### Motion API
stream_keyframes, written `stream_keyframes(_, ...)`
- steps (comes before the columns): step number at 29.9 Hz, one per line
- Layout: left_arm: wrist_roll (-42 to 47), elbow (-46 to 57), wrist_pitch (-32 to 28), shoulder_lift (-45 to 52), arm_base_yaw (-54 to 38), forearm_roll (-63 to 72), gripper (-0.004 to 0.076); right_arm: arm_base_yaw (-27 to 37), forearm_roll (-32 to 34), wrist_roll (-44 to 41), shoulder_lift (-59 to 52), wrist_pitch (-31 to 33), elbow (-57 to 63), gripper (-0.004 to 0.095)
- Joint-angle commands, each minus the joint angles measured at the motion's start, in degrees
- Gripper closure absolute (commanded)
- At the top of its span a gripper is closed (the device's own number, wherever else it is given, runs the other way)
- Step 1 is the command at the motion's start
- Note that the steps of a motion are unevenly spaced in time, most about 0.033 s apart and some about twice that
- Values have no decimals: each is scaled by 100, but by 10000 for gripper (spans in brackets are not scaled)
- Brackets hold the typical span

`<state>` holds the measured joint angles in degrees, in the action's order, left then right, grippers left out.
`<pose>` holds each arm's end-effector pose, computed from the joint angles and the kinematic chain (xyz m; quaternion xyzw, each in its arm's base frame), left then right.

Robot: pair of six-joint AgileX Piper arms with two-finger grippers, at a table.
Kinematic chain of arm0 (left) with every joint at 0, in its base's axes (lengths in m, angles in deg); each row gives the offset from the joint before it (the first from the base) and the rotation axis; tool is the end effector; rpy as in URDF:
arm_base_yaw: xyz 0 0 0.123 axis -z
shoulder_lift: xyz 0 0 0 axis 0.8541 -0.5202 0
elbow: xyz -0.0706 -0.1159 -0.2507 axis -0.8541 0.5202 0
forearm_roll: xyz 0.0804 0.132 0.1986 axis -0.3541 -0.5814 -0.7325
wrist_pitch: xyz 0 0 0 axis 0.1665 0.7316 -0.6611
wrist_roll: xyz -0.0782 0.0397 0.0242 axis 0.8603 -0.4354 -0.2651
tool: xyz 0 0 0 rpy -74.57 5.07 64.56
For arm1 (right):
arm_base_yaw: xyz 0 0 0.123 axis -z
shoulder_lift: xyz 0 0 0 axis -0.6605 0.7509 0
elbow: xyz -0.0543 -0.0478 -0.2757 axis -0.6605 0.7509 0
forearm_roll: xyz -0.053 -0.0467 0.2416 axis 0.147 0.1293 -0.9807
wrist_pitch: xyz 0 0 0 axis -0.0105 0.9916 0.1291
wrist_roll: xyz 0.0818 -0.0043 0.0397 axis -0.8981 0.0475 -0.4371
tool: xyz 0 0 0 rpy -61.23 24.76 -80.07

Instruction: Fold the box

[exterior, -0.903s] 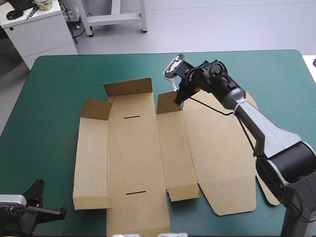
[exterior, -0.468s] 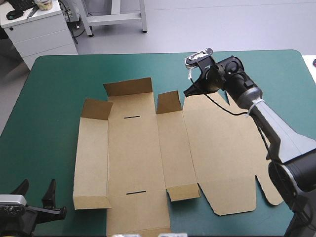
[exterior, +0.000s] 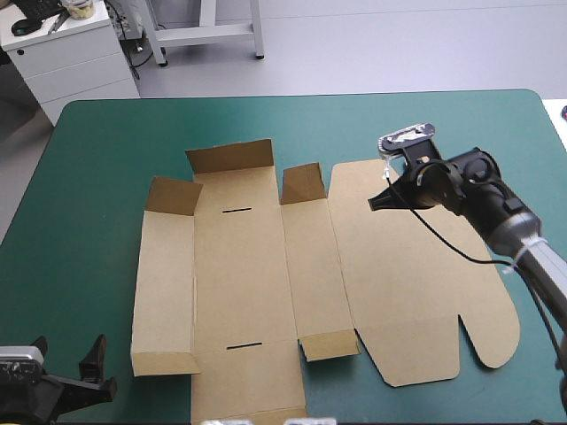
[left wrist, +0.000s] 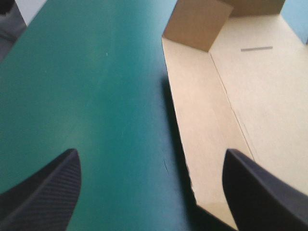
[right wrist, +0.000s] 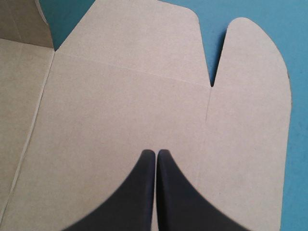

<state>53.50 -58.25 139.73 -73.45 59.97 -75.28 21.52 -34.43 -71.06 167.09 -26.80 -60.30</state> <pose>0.0039 -0.0013 0.2928 -0.0016 0.8482 -0.0212 0.5293 0.3016 0.1003 0.3353 -0.1823 0.9237 0.0055 0.3369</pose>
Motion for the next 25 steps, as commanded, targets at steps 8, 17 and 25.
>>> stream_keyframes(8, -99, -1263, 675, -2690, -13, 404, 211, 92, -124, -5, -1664, -221, 1047, 913)
stream_keyframes(17, -99, -1263, 182, -3893, -13, 661, 211, 92, -124, -5, -2699, 250, 1669, 913)
stream_keyframes(25, -99, -1221, -251, -4897, -17, 1010, 212, 92, -124, -34, -3450, 593, 1963, 913)
